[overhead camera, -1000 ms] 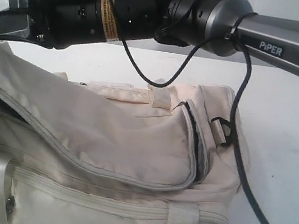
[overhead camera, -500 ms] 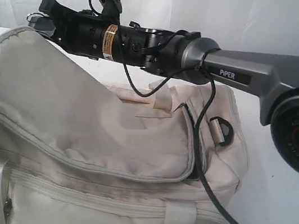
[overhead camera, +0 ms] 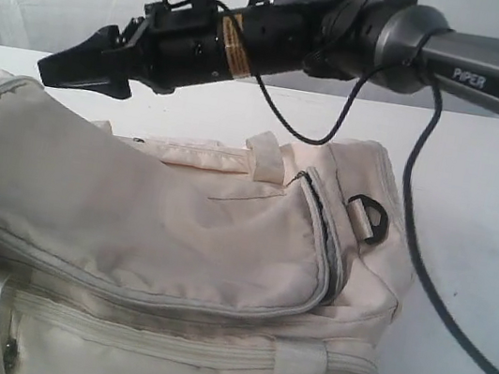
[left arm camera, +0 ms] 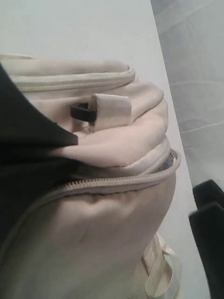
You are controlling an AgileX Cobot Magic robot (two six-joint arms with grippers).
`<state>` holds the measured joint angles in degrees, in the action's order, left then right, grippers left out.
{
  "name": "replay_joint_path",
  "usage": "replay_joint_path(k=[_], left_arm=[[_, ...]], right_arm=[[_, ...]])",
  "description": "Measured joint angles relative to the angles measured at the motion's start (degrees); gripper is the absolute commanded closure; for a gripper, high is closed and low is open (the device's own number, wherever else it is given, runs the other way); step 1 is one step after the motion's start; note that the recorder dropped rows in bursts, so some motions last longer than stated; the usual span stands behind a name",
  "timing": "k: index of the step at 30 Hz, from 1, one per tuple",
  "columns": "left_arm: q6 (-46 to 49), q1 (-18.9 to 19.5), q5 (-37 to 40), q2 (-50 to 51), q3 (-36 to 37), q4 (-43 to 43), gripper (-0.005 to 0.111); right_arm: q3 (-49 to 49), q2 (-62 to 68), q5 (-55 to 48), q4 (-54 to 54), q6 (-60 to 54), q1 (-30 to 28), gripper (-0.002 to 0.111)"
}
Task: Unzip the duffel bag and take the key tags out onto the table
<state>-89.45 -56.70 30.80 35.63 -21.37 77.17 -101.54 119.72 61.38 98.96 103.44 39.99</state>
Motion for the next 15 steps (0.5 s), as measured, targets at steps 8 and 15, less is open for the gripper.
replay_joint_path(k=[8,15], left_arm=[[0.0,0.0,1.3,0.0,0.0,0.0,0.107],[0.0,0.0,2.8,0.0,0.0,-0.3,0.107]], right_arm=[[0.6,-7.1,6.6,0.8,-0.9,-1.7,0.042],[8.5,-10.8,8.4,0.8,-3.5,-1.7,0.042]])
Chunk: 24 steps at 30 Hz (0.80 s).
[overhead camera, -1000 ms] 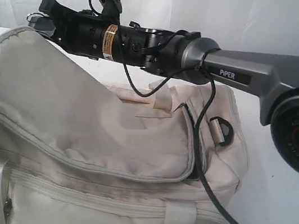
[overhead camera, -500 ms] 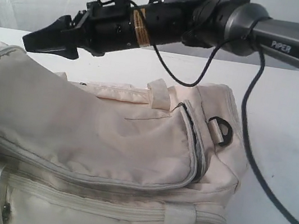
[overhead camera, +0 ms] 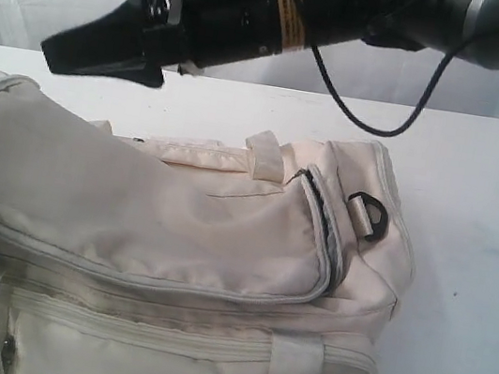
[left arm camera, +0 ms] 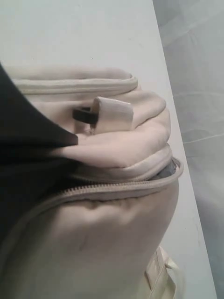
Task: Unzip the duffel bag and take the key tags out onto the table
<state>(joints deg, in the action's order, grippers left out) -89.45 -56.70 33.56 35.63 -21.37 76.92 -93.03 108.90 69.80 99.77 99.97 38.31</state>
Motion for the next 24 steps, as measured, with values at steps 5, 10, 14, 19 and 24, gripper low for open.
replay_joint_path(k=[5,10,14,19,24], left_arm=[[-1.4,0.0,1.5,0.0,0.0,0.0,0.107],[-1.7,0.0,2.2,0.0,0.0,-0.3,0.107],[-1.7,0.0,2.8,0.0,0.0,-0.5,0.107],[-1.7,0.0,2.9,0.0,0.0,-0.8,0.107],[-1.7,0.0,2.9,0.0,0.0,-1.0,0.107]], right_arm=[[8.2,-0.5,-0.2,0.4,-1.0,0.1,0.048],[15.0,-1.2,-0.2,0.6,-5.6,1.8,0.048],[19.6,-1.2,-0.3,0.7,-9.8,3.3,0.048],[23.1,-1.2,-0.6,0.4,-13.5,4.6,0.048],[26.5,-1.8,-1.0,-0.3,-18.2,5.7,0.052]])
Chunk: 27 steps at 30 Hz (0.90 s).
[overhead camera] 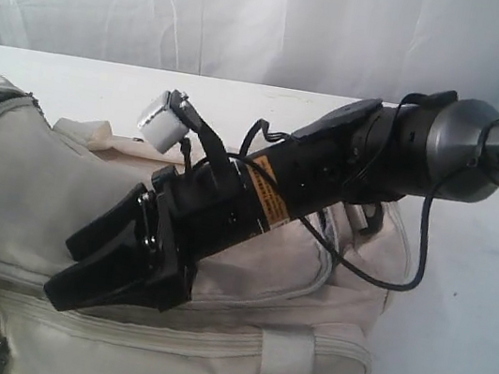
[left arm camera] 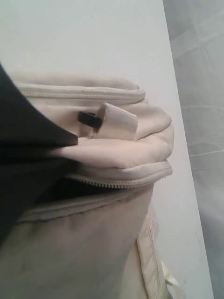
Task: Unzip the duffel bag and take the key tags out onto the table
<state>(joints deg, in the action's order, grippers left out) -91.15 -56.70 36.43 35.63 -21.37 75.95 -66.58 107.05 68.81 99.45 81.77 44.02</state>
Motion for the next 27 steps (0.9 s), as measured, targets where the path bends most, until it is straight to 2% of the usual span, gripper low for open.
replay_joint_path(k=[3,9,19,27], left_arm=[[0.0,0.0,0.0,0.0,0.0,-0.1,0.107],[0.0,0.0,-0.1,0.0,0.1,-0.4,0.107],[0.0,0.0,0.1,0.0,0.1,-0.1,0.107],[0.0,0.0,-0.5,0.0,0.1,1.0,0.107]], right_arm=[[1.6,-0.3,-2.7,-0.3,-4.0,0.7,0.064],[2.7,-0.6,-7.3,-0.6,-8.5,1.4,0.107],[2.8,-7.1,-8.5,2.2,-1.7,1.1,0.108],[-0.2,-12.0,-9.6,2.8,4.5,-3.7,0.108]])
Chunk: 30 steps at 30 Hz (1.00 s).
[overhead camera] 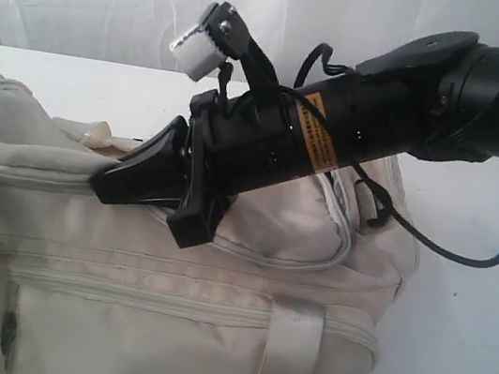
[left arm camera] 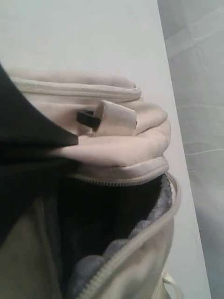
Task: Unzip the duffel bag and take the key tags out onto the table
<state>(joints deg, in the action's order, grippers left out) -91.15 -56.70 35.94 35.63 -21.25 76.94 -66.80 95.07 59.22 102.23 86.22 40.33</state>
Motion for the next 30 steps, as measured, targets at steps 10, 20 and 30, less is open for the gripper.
replay_joint_path(k=[10,20,30], left_arm=[[-0.1,-0.1,-2.3,0.0,-0.1,-0.3,0.107],[-0.1,-0.1,-1.8,0.0,-0.1,-1.7,0.107],[0.0,-0.1,-1.8,0.0,-0.1,-2.0,0.107]], right_arm=[[-0.9,0.1,-10.9,0.0,3.4,-1.3,0.108],[-1.7,1.5,3.9,-0.3,6.3,-2.7,0.108],[-1.6,1.9,3.8,-0.1,8.6,-2.7,0.108]])
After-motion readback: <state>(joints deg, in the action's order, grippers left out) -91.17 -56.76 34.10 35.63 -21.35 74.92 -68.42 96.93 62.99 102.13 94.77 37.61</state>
